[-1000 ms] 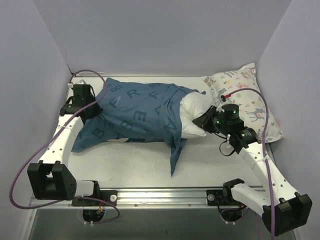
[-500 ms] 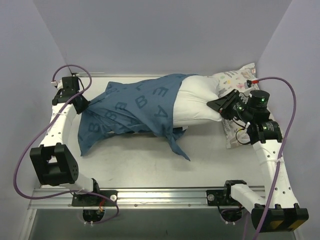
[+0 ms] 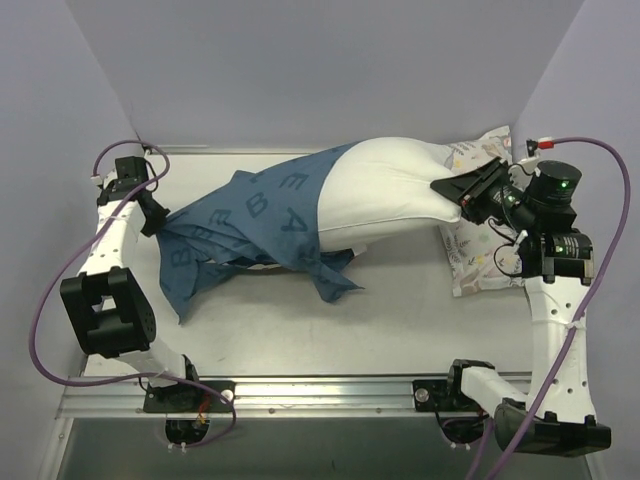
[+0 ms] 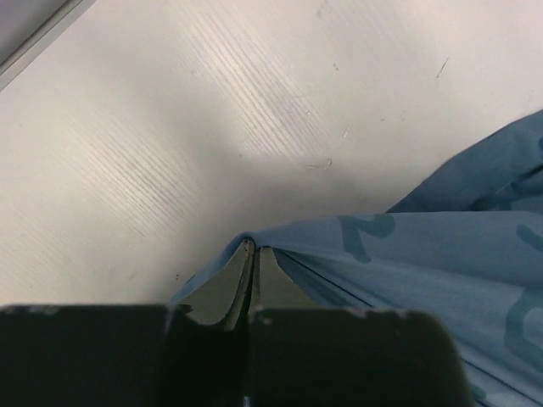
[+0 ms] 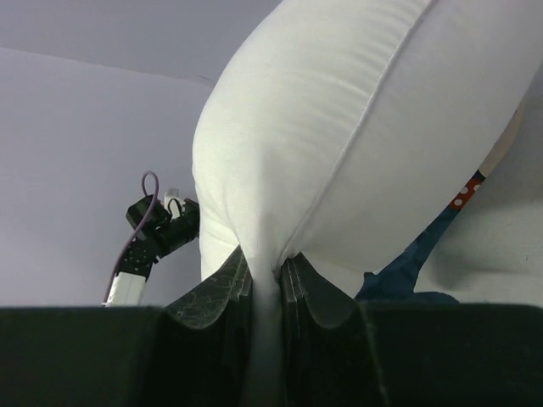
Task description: Remove the pillowcase from the pillow
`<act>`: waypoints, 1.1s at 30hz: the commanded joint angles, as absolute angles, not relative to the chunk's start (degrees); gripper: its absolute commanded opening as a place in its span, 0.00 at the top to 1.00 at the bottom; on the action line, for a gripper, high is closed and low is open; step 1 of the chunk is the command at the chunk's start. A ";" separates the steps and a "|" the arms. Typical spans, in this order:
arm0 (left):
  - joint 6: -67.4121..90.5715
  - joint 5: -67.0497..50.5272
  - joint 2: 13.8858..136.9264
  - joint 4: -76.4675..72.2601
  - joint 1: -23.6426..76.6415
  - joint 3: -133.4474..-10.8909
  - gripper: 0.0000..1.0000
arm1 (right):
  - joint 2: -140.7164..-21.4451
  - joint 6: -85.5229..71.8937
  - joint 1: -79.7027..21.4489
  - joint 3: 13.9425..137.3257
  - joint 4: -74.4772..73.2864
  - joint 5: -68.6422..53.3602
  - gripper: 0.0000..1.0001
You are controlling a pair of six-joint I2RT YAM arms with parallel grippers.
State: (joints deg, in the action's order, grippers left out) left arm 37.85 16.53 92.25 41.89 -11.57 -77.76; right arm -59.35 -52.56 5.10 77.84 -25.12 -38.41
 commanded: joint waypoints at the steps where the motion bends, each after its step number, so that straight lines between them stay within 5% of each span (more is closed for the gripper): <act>1: 37.18 32.34 94.39 38.32 -17.05 -78.49 1.00 | -58.53 -54.40 10.10 86.48 -15.03 -33.75 1.00; 18: 39.11 31.13 94.57 39.99 -16.70 -80.51 1.00 | -66.88 -64.95 28.65 106.17 -14.51 -44.90 1.00; 28: 34.64 24.97 86.59 33.58 -11.60 -71.99 1.00 | -63.02 -45.01 -3.50 82.38 -19.77 -26.03 1.00; 29: 33.50 24.70 85.79 33.40 -11.51 -71.81 1.00 | -63.19 -42.04 -6.91 80.61 -19.86 -24.62 0.95; 32: 30.08 21.36 82.71 32.52 -11.43 -72.94 0.99 | -64.68 -35.89 -10.97 76.30 -21.27 -18.03 0.42; 33: 29.54 21.01 82.01 32.69 -10.90 -73.56 0.86 | -65.73 -34.38 -11.60 76.03 -22.49 -17.50 0.33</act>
State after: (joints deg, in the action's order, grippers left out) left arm 33.50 23.99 86.67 37.12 -11.33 -71.31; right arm -65.49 -43.88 -9.21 76.42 -22.00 -24.91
